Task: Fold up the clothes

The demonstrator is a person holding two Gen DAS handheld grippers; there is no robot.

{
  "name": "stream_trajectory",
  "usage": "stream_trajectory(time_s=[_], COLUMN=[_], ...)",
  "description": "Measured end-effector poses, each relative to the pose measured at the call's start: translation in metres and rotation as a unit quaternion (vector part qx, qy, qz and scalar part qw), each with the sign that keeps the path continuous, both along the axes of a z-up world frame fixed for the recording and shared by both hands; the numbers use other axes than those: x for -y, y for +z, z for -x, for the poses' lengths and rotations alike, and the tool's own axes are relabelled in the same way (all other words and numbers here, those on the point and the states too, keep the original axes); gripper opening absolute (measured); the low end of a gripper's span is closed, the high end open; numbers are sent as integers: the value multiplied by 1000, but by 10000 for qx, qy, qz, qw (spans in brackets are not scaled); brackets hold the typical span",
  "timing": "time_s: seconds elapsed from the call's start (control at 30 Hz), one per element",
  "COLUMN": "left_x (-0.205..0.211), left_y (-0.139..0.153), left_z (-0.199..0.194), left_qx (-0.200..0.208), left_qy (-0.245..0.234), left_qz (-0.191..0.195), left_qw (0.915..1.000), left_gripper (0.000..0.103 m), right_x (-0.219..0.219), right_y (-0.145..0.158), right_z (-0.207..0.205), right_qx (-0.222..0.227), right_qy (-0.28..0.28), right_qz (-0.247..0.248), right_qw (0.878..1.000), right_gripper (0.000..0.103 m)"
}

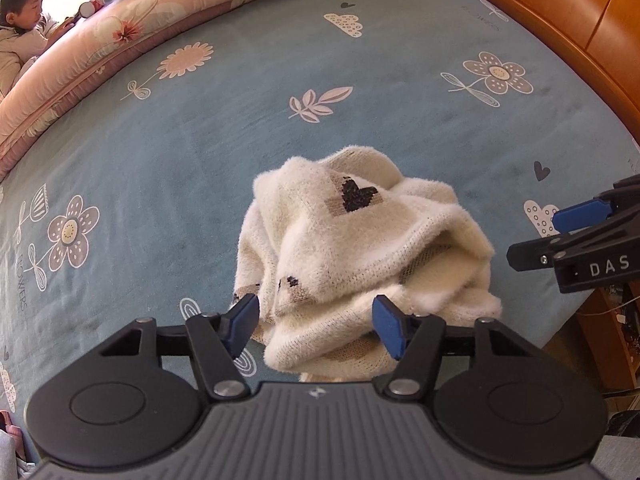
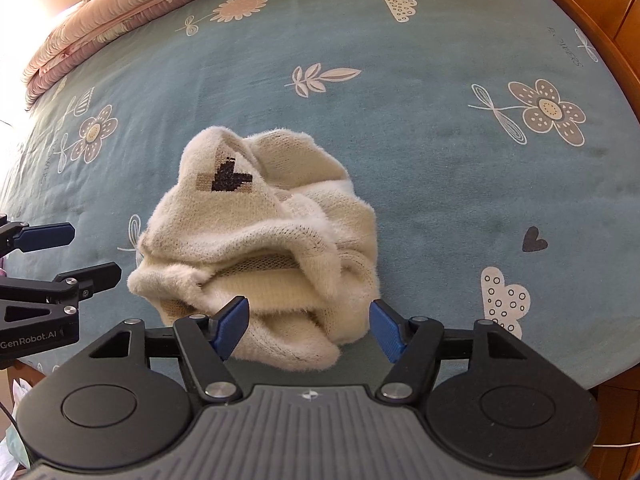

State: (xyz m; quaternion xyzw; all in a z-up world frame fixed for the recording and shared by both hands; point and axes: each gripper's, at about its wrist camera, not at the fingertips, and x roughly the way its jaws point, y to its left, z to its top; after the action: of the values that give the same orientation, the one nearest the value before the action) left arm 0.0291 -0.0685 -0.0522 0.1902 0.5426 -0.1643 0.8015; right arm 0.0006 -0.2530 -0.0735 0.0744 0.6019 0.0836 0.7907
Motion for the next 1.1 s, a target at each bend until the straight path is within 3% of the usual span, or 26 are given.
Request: stream_trajectory(time_s=[0.27,0.4,0.53,0.7,0.8,0.9,1.0,1.1], left_x=[5,6,9,12,16,20,22,22], left_y=[-24,-38,-55,-80,-90,-96,-104,-108], left_z=[-5,-6,-8,-9,-5,0,9,21], left_qx=[51,72,195,200,391,687,1014,1370], left_qy=[-362,-678,-1216,-1935,-2469,-3045,-3681,-4305], left_qz=[-617,-813,-1010,-1149,-1277,-1431,-1607,-1740], left_qw=[9974,9944,9872,9741,9598,9392,9102,8750], left_gripper=[47,46,46,46,46,50,52,51], right_x=[4,2,2,-3,-5,-10,-14,-18], right_y=[-22,-27,-32,-36,-35,-34,-34,-32], right_z=[-22,-22,-19,-16,-16,-17,-19,-20], right_qx=[-128,-201,-341,-446,-456,-463,-470,-463], right_qy=[635,699,610,529,406,265,125,-5], right_qz=[-220,-335,-448,-234,-231,-219,-207,-205], right_qw=[9977,9968,9965,9973,9979,9983,9986,9987], right_gripper=[71,71,71,71,71,71,71,71])
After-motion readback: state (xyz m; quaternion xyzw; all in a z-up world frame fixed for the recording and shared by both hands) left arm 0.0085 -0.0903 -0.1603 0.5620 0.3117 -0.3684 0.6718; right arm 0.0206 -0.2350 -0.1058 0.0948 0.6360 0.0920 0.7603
